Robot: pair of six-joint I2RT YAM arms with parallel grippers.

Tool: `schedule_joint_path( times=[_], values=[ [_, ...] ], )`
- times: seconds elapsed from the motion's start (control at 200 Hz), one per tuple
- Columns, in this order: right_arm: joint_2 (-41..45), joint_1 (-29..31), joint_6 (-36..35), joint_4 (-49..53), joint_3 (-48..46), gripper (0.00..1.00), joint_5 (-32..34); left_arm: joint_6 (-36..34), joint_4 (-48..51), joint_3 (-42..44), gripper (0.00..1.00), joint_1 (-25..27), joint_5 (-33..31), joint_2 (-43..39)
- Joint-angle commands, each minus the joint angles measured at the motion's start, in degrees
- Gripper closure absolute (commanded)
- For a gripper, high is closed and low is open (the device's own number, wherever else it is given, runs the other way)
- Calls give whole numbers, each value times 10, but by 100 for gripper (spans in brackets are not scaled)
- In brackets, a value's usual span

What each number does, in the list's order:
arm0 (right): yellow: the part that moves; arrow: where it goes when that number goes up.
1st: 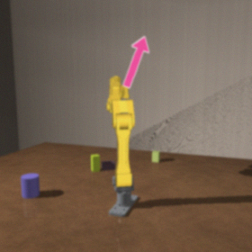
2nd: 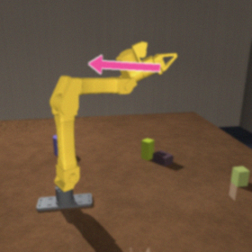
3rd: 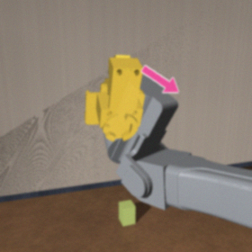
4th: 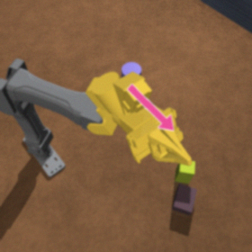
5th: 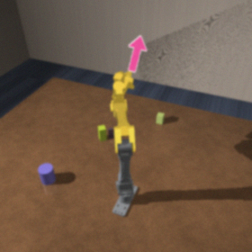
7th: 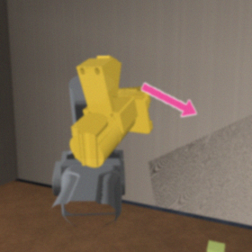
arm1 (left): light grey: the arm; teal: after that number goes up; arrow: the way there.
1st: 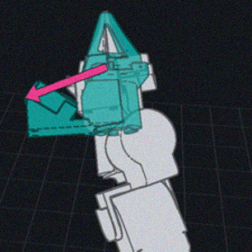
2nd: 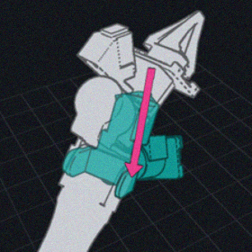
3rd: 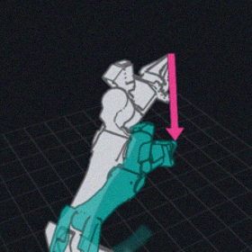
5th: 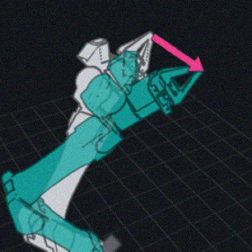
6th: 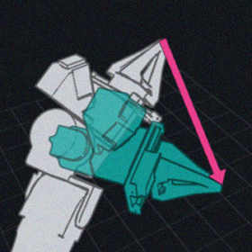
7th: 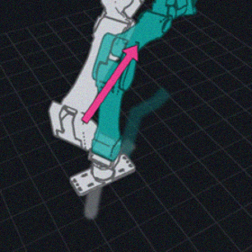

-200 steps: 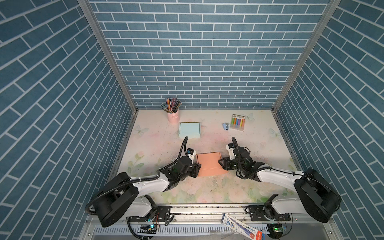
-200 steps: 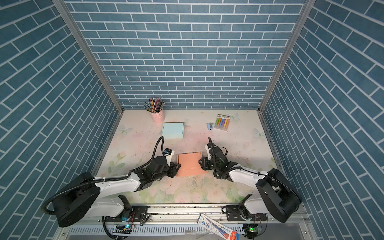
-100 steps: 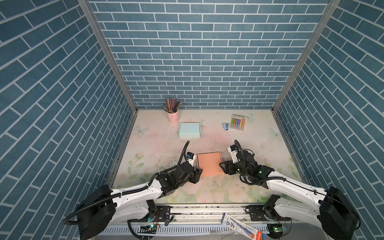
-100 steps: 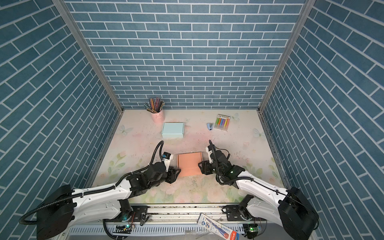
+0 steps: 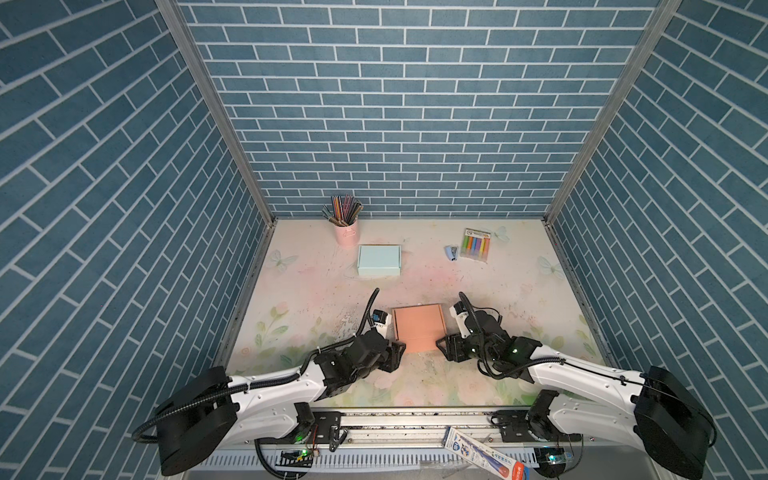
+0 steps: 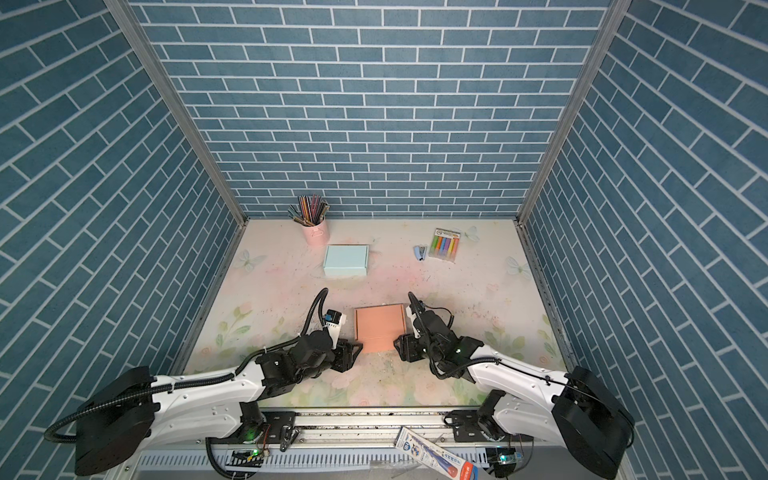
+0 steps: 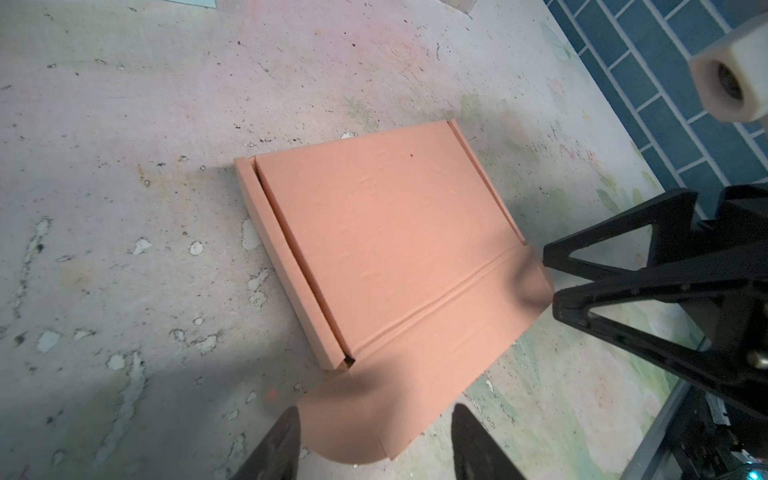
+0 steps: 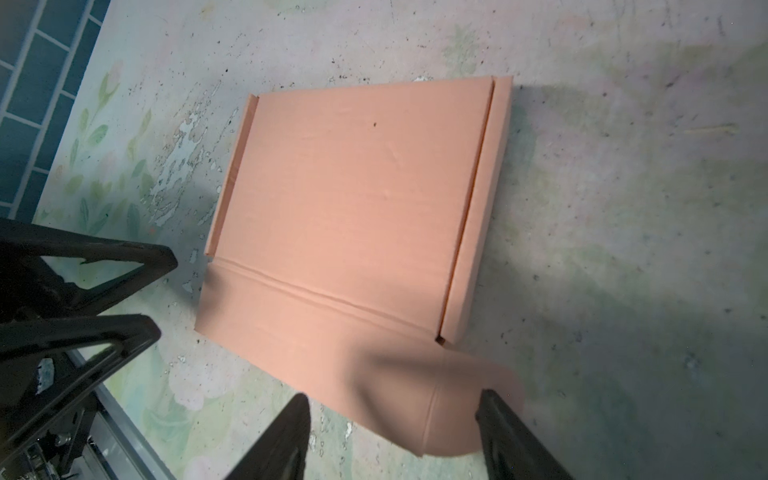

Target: Fold the paper box

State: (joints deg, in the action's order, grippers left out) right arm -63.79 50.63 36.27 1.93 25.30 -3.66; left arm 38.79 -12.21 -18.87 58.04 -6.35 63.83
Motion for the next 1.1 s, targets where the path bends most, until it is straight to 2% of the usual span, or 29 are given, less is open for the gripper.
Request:
schedule_joint_path(
  times=[0.0, 0.67, 1.095],
  values=[
    [-8, 3, 22, -12, -6, 34, 11, 10, -21, 7, 42, 3, -4, 10],
    [-58, 28, 41, -62, -6, 33, -13, 13, -96, 5, 45, 13, 16, 81],
    [-56, 37, 41, -45, -2, 35, 18, 19, -91, 8, 46, 18, 5, 81]
  ],
)
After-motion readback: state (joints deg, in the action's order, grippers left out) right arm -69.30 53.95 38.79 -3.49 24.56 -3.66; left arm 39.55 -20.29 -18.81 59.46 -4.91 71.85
